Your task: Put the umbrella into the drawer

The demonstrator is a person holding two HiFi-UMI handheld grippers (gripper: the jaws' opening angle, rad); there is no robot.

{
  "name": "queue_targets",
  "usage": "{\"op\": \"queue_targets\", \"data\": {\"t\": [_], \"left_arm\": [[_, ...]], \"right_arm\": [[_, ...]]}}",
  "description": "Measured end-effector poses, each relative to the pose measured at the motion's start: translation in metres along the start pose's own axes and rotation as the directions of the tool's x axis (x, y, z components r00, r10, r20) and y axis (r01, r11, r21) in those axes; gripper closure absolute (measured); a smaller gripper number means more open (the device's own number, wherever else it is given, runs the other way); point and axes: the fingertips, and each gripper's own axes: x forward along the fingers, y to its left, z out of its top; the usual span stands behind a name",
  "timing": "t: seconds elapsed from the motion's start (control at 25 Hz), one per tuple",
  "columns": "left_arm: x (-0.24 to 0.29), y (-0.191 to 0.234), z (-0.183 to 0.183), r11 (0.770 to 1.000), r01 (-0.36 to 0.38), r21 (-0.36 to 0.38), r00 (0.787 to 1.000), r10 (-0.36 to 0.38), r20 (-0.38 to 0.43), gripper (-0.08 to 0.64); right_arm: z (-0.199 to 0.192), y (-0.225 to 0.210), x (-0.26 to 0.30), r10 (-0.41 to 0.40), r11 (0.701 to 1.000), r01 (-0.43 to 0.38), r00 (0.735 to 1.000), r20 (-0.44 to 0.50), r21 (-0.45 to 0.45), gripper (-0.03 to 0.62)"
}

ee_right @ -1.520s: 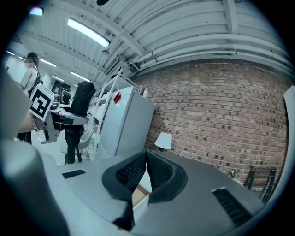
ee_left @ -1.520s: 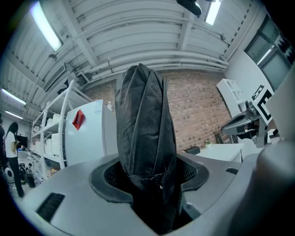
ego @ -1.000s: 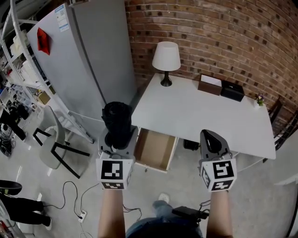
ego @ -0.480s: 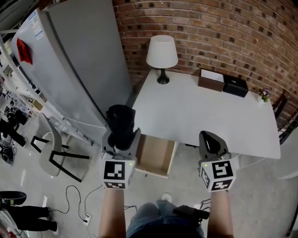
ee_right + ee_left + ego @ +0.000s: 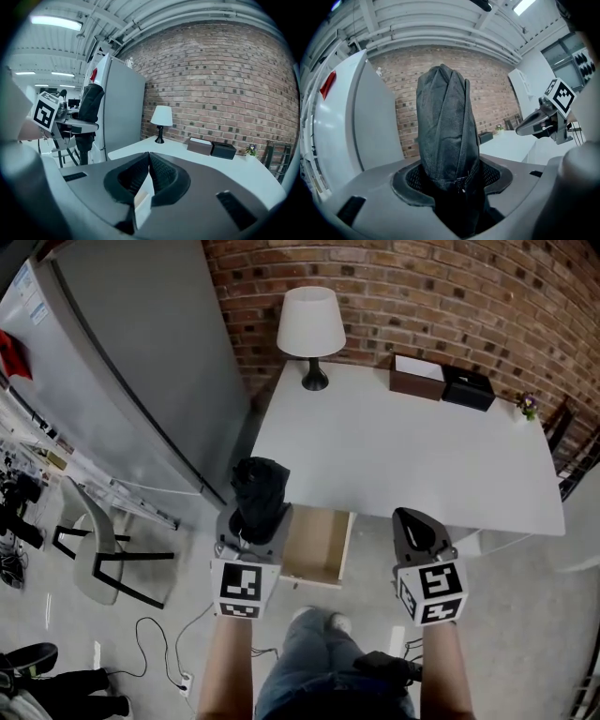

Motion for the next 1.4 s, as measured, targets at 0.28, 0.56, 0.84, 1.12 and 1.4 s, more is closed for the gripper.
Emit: {"op": "queue_targets", "data": {"t": [0.28,0.56,0.84,1.12,1.4], "left_arm": [[0.02,-0.006,-0.04,0.991,0.134,-0.012,0.99,-0.134,-0.045,0.311],[0.04,-0.014,-0.081,0.969,0.245,-0.021,0.962,-0.246,-0.115,0.311],[0.061,-0.035,-0.124,0.922,0.387,-0.025,0.905,-0.385,-0.182,0.311],[0.076,-0.062,-0.171,0.859,0.511,-0.018,0.822,-0.495,-0.283,0.311],[0.082,-0.09,-0.207,0.781,0.625,0.013,0.728,-0.577,-0.37,0.311]], "right_arm": [[-0.024,0.02,0.013,-0.028,0.999,0.031,0.996,-0.081,0.034,0.592],[-0.044,0.027,0.021,-0.063,0.996,0.073,0.986,-0.154,0.06,0.592],[-0.071,0.037,0.03,-0.072,0.993,0.092,0.97,-0.234,0.075,0.592],[-0.091,0.047,0.046,-0.062,0.99,0.094,0.957,-0.285,0.102,0.592],[-0.112,0.048,0.045,-0.078,0.978,0.136,0.943,-0.325,0.158,0.592]]}}
